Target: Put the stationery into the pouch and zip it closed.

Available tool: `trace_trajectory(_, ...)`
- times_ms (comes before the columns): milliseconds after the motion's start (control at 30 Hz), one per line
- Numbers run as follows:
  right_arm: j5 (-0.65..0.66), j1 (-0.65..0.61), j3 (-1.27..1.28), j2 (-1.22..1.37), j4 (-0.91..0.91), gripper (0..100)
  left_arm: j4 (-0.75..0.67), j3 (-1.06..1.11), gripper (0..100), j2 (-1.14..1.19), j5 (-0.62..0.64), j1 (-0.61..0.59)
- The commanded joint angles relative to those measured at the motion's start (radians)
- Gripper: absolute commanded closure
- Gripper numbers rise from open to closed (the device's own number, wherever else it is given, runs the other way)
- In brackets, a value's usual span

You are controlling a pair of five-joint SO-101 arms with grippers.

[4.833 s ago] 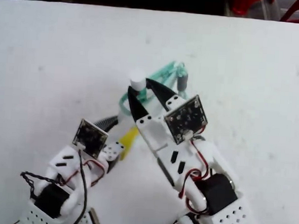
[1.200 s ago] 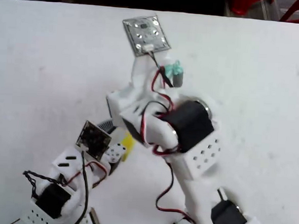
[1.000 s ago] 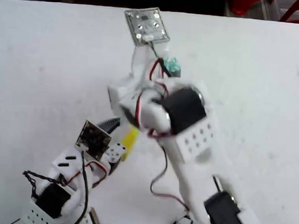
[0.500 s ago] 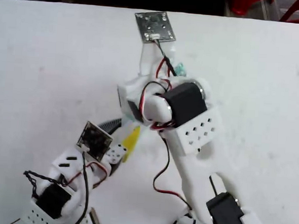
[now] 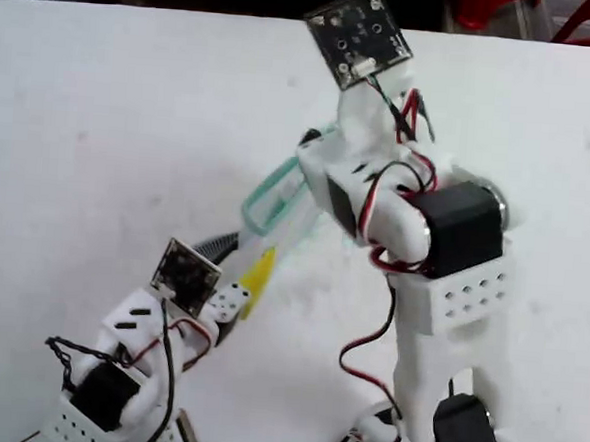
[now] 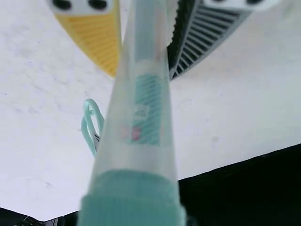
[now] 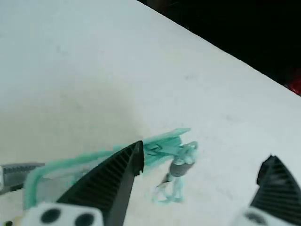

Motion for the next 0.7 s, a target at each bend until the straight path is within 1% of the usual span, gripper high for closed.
trace_trajectory(0,0.16,0.082,0.071,-0.019,0.005,63.7,-0.021,-0.006,88,0.002,-0.008,0.019)
trace_trajectory(133,0.295,0.108,0.235,-0.028,0.004,63.7,-0.021,-0.006,88,0.002,-0.008,0.019)
trace_trajectory(233,0.336,0.102,0.322,-0.028,-0.022,63.7,-0.021,-0.006,88,0.002,-0.008,0.019)
trace_trajectory(400,0.327,0.099,0.45,-0.028,-0.183,63.7,-0.021,-0.006,88,0.002,-0.008,0.019)
trace_trajectory(533,0.233,0.07,0.511,-0.028,-0.311,63.7,-0.021,-0.006,88,0.002,-0.008,0.018)
trace_trajectory(667,0.175,0.074,0.548,-0.028,-0.429,65.3,-0.021,-0.006,88,0.002,-0.008,0.018)
